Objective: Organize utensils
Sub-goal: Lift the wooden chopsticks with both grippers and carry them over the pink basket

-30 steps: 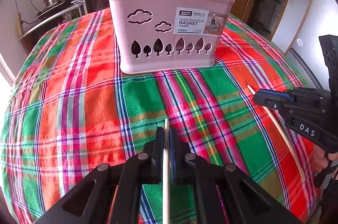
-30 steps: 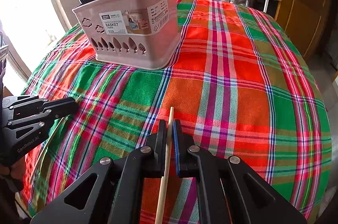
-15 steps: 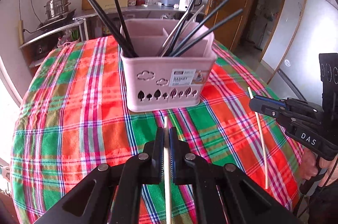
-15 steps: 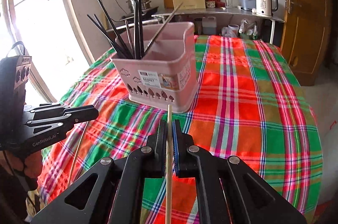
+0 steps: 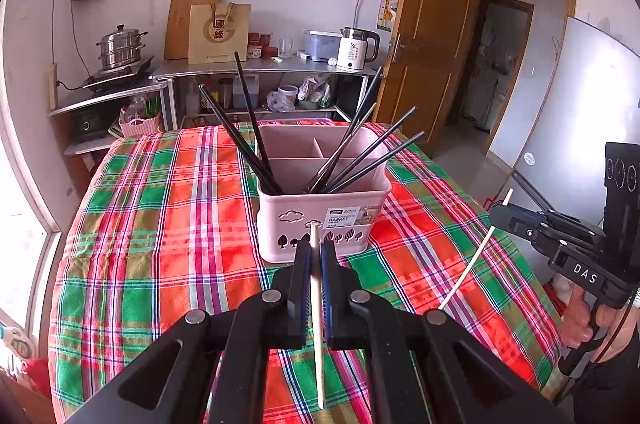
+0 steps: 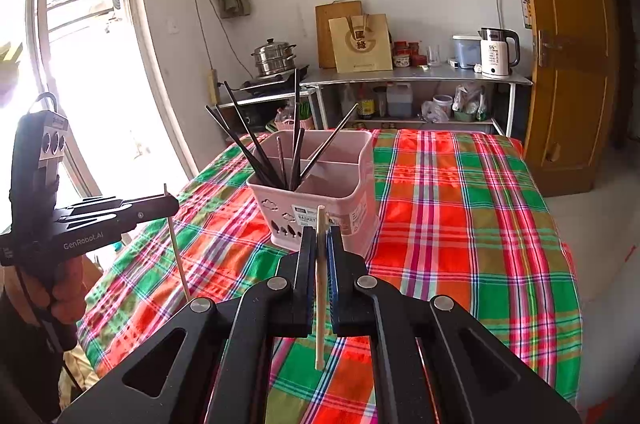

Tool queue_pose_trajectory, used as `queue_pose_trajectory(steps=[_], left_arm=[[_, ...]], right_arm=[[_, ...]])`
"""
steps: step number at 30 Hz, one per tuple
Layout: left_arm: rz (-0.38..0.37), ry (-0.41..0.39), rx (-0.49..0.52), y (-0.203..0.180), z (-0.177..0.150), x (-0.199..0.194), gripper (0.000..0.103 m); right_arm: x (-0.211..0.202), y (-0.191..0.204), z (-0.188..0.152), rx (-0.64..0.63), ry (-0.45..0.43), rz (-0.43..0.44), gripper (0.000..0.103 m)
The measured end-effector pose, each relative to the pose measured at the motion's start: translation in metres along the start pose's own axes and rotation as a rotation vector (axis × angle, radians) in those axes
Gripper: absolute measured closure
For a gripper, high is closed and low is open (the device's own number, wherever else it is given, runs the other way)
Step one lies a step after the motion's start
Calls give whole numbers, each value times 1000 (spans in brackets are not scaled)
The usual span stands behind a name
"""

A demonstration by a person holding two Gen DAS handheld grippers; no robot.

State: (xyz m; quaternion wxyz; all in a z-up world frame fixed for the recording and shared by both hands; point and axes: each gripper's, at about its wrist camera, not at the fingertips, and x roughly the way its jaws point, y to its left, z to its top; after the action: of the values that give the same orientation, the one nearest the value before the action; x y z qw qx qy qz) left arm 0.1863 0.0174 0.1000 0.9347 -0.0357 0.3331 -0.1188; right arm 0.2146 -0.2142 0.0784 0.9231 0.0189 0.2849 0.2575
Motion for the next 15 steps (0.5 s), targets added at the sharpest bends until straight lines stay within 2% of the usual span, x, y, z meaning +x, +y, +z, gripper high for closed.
queue_pose_trajectory(steps=[5,15], left_arm=[[15,4,14,0,-15,-9,98],[15,-5,29,-1,-21,-31,99]], right_arm=[[-9,5,-8,-16,1,3,98],[-17,17,-8,-43,-3,9,98]])
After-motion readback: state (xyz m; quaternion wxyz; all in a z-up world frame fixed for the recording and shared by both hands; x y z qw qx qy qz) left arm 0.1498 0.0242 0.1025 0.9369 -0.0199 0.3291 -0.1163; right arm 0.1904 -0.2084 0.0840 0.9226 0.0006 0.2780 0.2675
